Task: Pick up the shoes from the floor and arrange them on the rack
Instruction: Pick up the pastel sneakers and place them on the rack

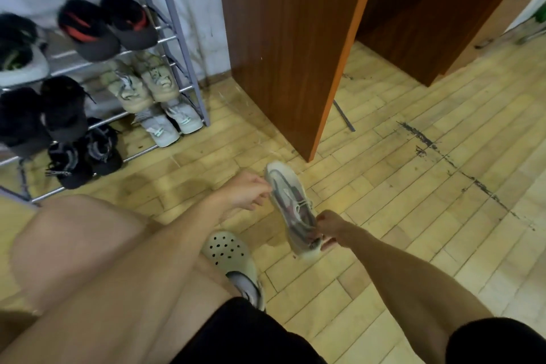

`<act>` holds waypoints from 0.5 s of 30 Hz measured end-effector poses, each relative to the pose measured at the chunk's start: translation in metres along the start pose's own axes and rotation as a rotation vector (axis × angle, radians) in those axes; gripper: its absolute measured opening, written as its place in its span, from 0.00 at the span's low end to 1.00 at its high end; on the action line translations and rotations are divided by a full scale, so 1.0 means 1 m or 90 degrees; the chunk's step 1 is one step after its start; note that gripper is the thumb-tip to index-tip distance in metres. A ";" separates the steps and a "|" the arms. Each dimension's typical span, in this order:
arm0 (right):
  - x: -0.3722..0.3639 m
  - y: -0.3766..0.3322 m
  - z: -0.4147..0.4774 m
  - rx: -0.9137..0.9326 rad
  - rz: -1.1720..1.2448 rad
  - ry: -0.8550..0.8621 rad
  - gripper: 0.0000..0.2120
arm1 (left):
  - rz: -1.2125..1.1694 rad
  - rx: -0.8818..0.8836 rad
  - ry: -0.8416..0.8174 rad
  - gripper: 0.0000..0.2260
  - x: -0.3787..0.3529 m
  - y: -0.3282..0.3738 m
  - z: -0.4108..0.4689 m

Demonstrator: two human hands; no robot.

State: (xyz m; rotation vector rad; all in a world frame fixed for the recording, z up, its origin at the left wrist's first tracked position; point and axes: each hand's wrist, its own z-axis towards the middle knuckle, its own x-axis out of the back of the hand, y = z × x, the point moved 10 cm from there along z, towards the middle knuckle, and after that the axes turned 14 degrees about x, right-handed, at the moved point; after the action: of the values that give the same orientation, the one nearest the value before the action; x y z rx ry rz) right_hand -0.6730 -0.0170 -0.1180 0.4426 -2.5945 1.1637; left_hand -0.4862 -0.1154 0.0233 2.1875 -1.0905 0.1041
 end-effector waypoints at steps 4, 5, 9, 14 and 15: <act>-0.004 -0.114 0.006 0.136 0.054 0.000 0.20 | -0.109 0.001 0.071 0.11 0.057 -0.002 -0.021; -0.008 -0.144 0.005 0.164 0.060 -0.006 0.21 | -0.125 -0.005 0.090 0.12 0.073 -0.003 -0.029; -0.032 -0.261 -0.012 0.278 0.041 -0.029 0.23 | -0.209 0.002 0.190 0.23 0.143 -0.027 -0.066; -0.112 -0.414 -0.058 0.436 0.004 -0.090 0.19 | -0.363 -0.013 0.244 0.22 0.234 -0.083 -0.120; -0.134 -0.439 -0.068 0.459 -0.003 -0.103 0.18 | -0.387 -0.035 0.268 0.19 0.254 -0.094 -0.132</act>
State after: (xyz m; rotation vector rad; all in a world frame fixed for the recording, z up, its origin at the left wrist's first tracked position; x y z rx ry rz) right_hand -0.3761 -0.2211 0.1749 0.6979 -2.2070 2.1269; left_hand -0.2249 -0.1678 0.1636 2.2143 -0.1790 0.2437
